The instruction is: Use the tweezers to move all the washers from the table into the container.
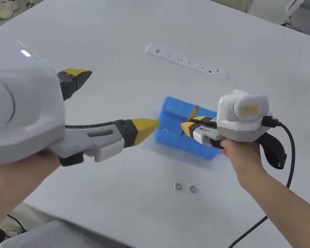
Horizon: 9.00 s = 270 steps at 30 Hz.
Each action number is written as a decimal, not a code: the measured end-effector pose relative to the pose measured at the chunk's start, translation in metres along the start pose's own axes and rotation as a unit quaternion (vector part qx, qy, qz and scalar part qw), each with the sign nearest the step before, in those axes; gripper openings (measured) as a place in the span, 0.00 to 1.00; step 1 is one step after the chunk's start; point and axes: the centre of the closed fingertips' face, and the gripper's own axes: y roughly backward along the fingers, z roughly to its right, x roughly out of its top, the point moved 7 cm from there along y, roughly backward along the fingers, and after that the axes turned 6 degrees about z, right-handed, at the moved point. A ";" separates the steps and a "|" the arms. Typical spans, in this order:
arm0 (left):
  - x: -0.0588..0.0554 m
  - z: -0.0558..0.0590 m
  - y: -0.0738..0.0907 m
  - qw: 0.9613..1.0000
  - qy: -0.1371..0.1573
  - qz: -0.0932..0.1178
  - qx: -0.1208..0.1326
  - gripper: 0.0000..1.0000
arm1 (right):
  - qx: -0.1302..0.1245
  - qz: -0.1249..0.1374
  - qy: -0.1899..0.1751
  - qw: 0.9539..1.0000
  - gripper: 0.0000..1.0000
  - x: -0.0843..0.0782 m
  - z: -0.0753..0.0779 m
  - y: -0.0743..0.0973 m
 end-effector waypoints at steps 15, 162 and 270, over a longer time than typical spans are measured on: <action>-0.010 0.011 0.006 0.998 -0.020 -0.053 -0.017 0.99 | -0.007 0.054 0.009 0.998 0.05 0.019 -0.029 0.048; -0.052 0.027 0.009 0.983 -0.077 -0.158 -0.047 0.99 | -0.041 0.024 -0.029 0.998 0.04 0.005 0.008 0.028; -0.039 0.050 0.015 0.984 -0.108 -0.126 -0.066 0.99 | -0.039 -0.029 -0.085 0.995 0.05 -0.077 -0.056 0.075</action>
